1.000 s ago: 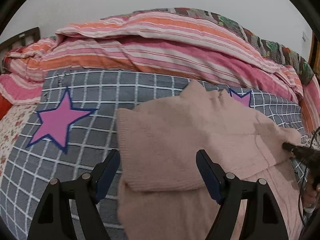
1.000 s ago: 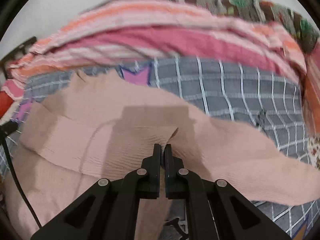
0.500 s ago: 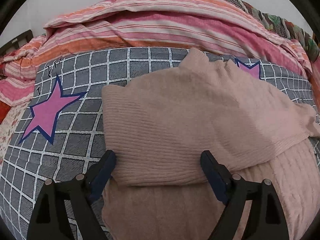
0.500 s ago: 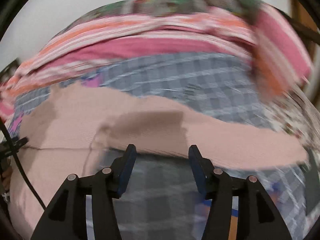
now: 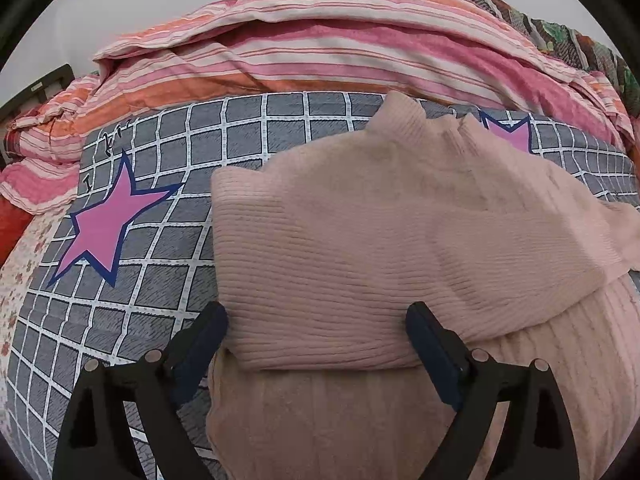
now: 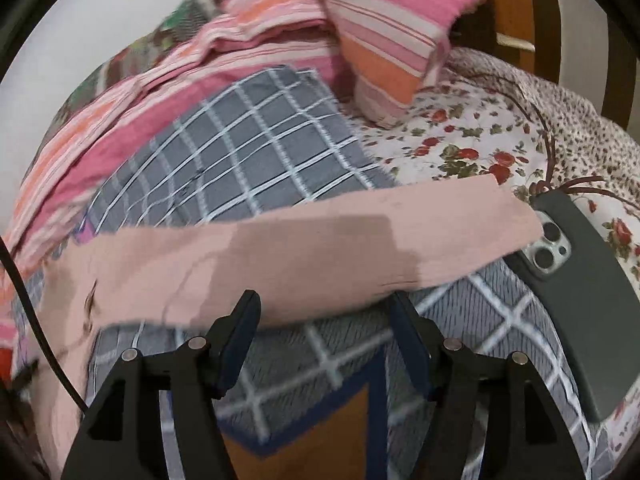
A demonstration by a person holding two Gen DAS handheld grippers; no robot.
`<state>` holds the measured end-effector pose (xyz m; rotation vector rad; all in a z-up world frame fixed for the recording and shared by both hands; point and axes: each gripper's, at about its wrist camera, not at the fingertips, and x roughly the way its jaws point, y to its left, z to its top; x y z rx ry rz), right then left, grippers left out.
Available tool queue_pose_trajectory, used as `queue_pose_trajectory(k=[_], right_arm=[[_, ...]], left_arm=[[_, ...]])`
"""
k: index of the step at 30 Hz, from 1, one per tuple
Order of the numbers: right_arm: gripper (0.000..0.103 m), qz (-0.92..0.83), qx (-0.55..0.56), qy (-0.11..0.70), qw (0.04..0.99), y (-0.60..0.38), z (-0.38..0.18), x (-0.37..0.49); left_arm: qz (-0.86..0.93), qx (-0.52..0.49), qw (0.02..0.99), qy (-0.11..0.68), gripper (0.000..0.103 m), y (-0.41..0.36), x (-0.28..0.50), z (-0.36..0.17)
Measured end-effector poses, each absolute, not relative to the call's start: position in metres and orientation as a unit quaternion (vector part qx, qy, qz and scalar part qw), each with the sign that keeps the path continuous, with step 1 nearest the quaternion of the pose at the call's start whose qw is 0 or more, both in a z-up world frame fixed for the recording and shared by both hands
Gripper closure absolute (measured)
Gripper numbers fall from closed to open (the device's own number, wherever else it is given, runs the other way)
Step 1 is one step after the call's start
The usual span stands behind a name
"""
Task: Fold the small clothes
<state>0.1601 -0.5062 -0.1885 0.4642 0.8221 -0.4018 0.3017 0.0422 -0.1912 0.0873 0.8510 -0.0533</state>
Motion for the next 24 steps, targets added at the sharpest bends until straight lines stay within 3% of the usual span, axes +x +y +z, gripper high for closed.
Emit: queue_pose_trajectory(k=[3, 5, 6, 7, 14, 24], right_arm=[[0.039, -0.199, 0.229, 0.393, 0.868, -0.517, -0.189, 0.171], [0.051, -0.208, 0.225, 0.396, 0.866, -0.521, -0.189, 0.177], [0.07, -0.216, 0.215, 0.395, 0.867, -0.522, -0.188, 0.18], [0.097, -0.216, 0.208, 0.397, 0.868, -0.523, -0.187, 0.183], [0.097, -0.216, 0.142, 0.347, 0.902, -0.49, -0.143, 0.184], [0.097, -0.139, 0.0, 0.275, 0.951, -0.343, -0.049, 0.226]], left_arm=[[-0.026, 0.041, 0.909, 0.414, 0.011, 0.043, 0.303, -0.192], [-0.026, 0.04, 0.908, 0.415, 0.01, 0.043, 0.304, -0.192], [-0.026, 0.039, 0.908, 0.416, 0.01, 0.044, 0.304, -0.191], [-0.027, 0.039, 0.908, 0.416, 0.01, 0.044, 0.304, -0.191], [-0.018, 0.008, 0.919, 0.394, 0.011, 0.056, 0.293, -0.175], [-0.001, -0.052, 0.926, 0.373, 0.011, 0.12, 0.261, -0.148]])
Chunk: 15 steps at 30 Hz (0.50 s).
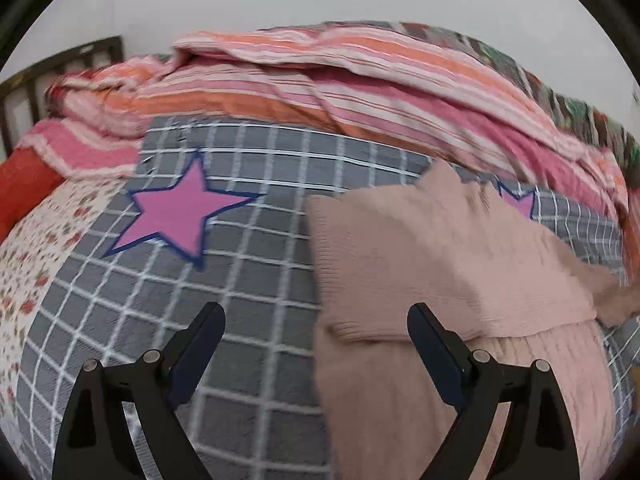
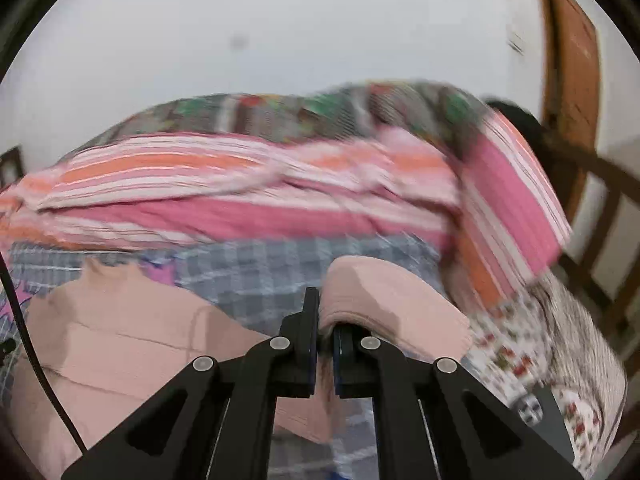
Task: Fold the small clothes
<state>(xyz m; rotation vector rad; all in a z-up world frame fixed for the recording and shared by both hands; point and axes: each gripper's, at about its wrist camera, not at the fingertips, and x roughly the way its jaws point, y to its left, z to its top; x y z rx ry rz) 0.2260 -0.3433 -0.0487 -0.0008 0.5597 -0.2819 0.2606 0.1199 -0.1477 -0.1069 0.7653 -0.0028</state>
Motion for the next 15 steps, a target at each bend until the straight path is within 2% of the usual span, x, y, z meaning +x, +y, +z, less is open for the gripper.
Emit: queue_pose_trajectory(k=[9, 15], right_arm=[[0.097, -0.002, -0.057, 0.266, 0.962, -0.175, -0.036, 0.273], [0.097, 0.101, -0.051, 0.332, 0.937, -0.073, -0.09, 0.309]], left_arm=[[0.026, -0.089, 0.929, 0.358, 0.011, 0.178, 0.247, -0.141], [0.023, -0.107, 0.922, 0.371, 0.011, 0.198, 0.241, -0.155]])
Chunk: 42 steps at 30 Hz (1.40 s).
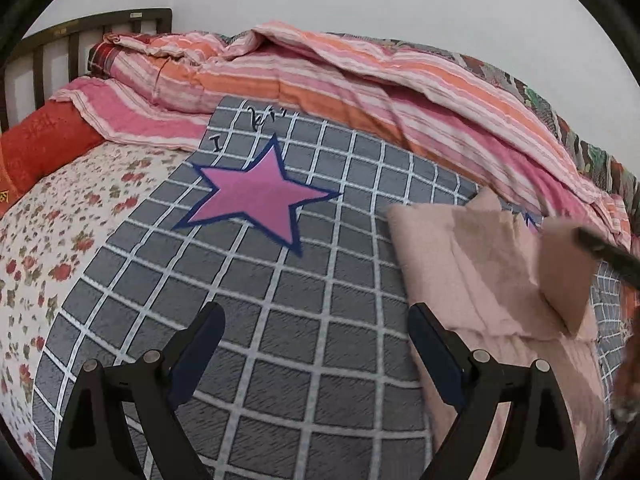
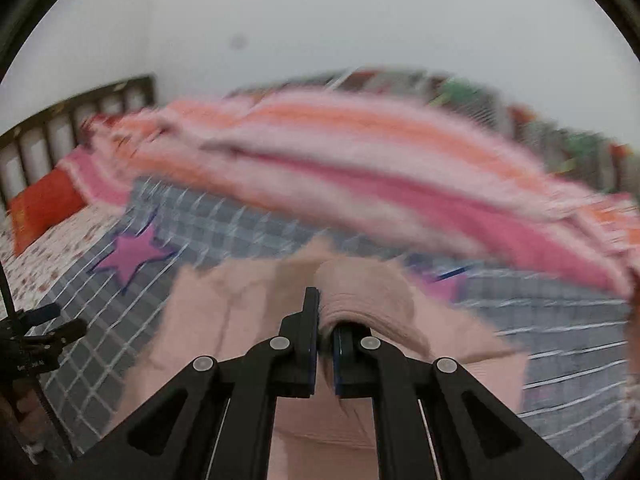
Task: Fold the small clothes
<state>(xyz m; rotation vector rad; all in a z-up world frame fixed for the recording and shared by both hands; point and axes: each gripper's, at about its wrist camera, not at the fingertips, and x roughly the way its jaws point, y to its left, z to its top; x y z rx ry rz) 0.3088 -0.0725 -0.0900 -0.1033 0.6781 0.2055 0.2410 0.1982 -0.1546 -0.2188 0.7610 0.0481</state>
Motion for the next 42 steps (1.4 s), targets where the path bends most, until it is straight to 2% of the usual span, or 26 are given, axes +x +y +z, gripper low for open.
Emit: queue_pose_trajectory(k=[3, 5, 6, 11, 14, 17, 23, 33, 35, 36, 37, 42], right_arm=[[0.094, 0.131, -0.045, 0.375, 0.917, -0.042, -0.129, 0.321], [0.073, 0.15, -0.043, 0.413, 0.897, -0.027, -0.154, 0.326], [0.058, 0.159, -0.042, 0.425, 0.89, -0.025, -0.161, 0.326], [0.051, 0.176, -0.043, 0.425, 0.887, -0.034, -0.159, 0.306], [0.041, 0.159, -0.041, 0.395, 0.904, -0.067, -0.142, 0.282], [0.04, 0.113, -0.053, 0.365, 0.923, -0.115, -0.129, 0.254], [0.04, 0.035, -0.015, 0.367, 0.93, -0.197, -0.134, 0.235], [0.04, -0.013, 0.032, 0.364, 0.931, -0.252, -0.165, 0.234], [0.04, -0.011, 0.053, 0.377, 0.925, -0.261, -0.169, 0.235], [0.04, -0.006, 0.06, 0.381, 0.923, -0.264, -0.17, 0.235], [0.04, -0.005, 0.061, 0.38, 0.923, -0.265, -0.17, 0.234], [0.04, -0.01, 0.07, 0.388, 0.919, -0.273, -0.178, 0.232]], left_arm=[[0.018, -0.103, 0.922, 0.373, 0.011, 0.199, 0.238, -0.159], [0.012, -0.105, 0.922, 0.374, 0.011, 0.198, 0.238, -0.161], [0.009, -0.106, 0.921, 0.374, 0.011, 0.197, 0.238, -0.161], [-0.02, -0.096, 0.922, 0.374, 0.011, 0.181, 0.242, -0.158], [-0.053, -0.096, 0.919, 0.378, 0.011, 0.164, 0.245, -0.155], [-0.088, -0.088, 0.919, 0.375, 0.012, 0.138, 0.249, -0.15], [-0.14, -0.056, 0.91, 0.386, 0.012, 0.074, 0.26, -0.144], [-0.109, 0.022, 0.904, 0.414, 0.012, -0.007, 0.29, -0.162], [-0.088, 0.017, 0.906, 0.414, 0.022, -0.008, 0.299, -0.168], [-0.082, 0.012, 0.907, 0.413, 0.037, -0.006, 0.302, -0.17], [-0.071, 0.009, 0.908, 0.413, 0.047, -0.002, 0.306, -0.172], [-0.048, -0.072, 0.911, 0.403, 0.048, 0.044, 0.307, -0.17]])
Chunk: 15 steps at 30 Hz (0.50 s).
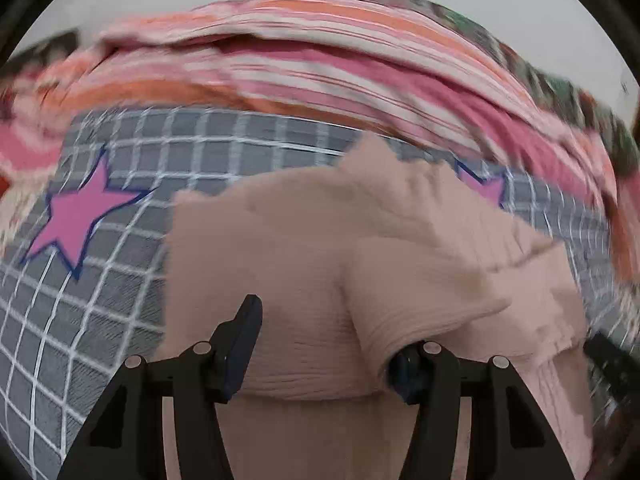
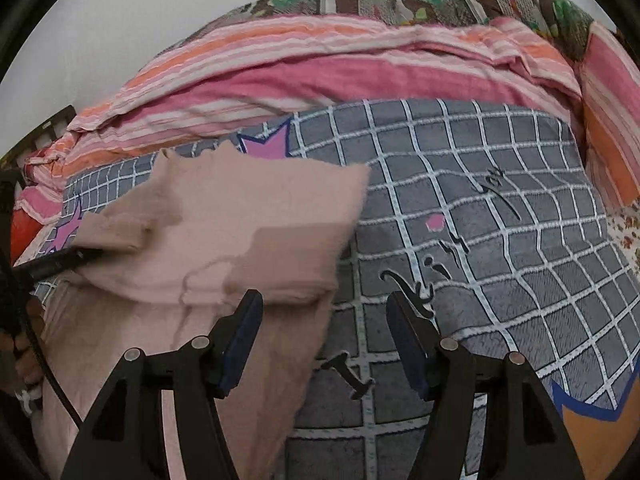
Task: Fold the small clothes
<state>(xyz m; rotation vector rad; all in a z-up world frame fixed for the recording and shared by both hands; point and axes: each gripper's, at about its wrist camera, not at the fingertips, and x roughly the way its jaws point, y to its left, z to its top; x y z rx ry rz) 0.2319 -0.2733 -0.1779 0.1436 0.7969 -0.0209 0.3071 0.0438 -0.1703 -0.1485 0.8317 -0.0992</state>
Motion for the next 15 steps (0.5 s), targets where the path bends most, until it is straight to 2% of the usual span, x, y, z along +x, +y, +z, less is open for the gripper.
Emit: queue_pose_trajectory(k=[4, 8, 11, 14, 15], right_arm=[[0.04, -0.002, 0.09, 0.385, 0.919, -0.28, -0.175, 0.23], [0.04, -0.002, 0.084, 0.378, 0.922, -0.276, -0.172, 0.228], [0.04, 0.0, 0.074, 0.38, 0.922, -0.271, -0.172, 0.229], [0.04, 0.002, 0.067, 0.379, 0.923, -0.269, -0.172, 0.229], [0.04, 0.005, 0.066, 0.38, 0.923, -0.268, -0.171, 0.23]], left_arm=[[-0.04, -0.089, 0.91, 0.404, 0.049, 0.069, 0.303, -0.171], [-0.046, -0.114, 0.906, 0.405, 0.056, 0.088, 0.301, -0.174], [-0.054, -0.113, 0.909, 0.399, 0.067, 0.091, 0.302, -0.174], [-0.059, -0.102, 0.912, 0.392, 0.085, 0.088, 0.304, -0.17], [-0.061, -0.096, 0.913, 0.391, 0.097, 0.086, 0.305, -0.169]])
